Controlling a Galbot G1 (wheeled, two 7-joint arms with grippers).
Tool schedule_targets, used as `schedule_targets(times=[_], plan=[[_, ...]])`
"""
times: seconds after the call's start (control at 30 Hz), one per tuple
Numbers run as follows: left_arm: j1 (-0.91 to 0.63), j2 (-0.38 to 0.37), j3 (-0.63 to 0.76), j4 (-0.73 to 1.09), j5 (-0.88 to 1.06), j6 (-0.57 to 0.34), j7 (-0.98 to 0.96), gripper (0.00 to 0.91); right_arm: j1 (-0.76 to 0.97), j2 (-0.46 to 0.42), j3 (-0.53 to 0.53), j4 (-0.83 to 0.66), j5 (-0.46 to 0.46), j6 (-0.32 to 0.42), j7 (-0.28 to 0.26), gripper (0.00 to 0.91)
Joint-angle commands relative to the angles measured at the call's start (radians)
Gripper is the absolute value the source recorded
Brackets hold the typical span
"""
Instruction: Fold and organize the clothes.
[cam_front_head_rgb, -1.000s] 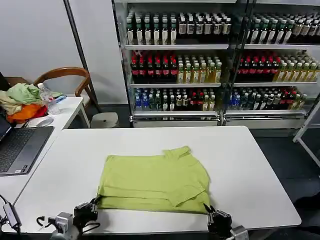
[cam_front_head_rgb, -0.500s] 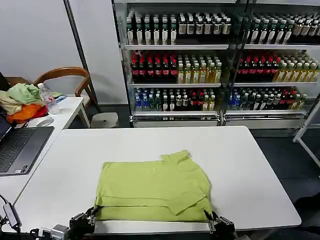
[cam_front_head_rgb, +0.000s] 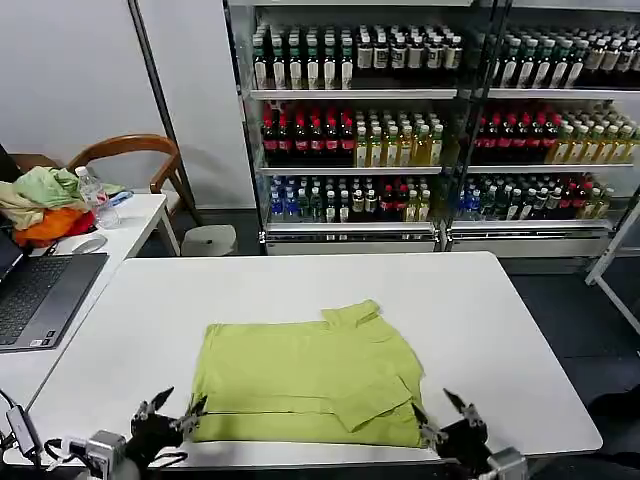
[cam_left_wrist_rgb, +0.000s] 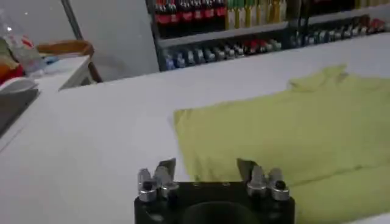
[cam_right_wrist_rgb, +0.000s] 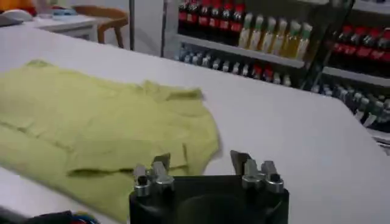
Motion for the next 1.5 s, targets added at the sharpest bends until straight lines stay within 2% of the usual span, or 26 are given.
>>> schedule_targets(times=[0.03, 0.2, 0.33, 0.53, 0.73, 0.93, 1.5], plan=[[-0.276, 0.017, 0.078, 0.166, -0.072, -0.016, 0.005, 0.907, 0.424, 0.014, -0.16, -0.189, 0.139, -0.057, 0.04, 0.907], [-0.404, 0.041, 0.157, 0.295, -0.075, -0.025, 0.024, 0.907, 0.625, 0.082, -0.283, -0.333, 0.143, -0.081, 0.061, 0.907], [-0.497, 0.053, 0.223, 0.379, -0.074, -0.035, 0.039, 0.907, 0.765, 0.151, -0.377, -0.436, 0.144, -0.094, 0.101, 0.907], [-0.599, 0.051, 0.298, 0.487, -0.074, -0.045, 0.058, 0.907, 0.874, 0.215, -0.456, -0.567, 0.172, -0.118, 0.142, 0.907], [-0.684, 0.045, 0.368, 0.611, -0.068, -0.071, 0.082, 0.907, 0.923, 0.271, -0.483, -0.691, 0.19, -0.122, 0.154, 0.907], [-0.731, 0.021, 0.382, 0.695, -0.057, -0.093, 0.085, 0.907, 0.937, 0.328, -0.484, -0.811, 0.188, -0.115, 0.157, 0.907], [-0.742, 0.008, 0.38, 0.718, -0.083, -0.096, 0.087, 0.907, 0.929, 0.359, -0.487, -0.839, 0.188, -0.097, 0.157, 0.907]])
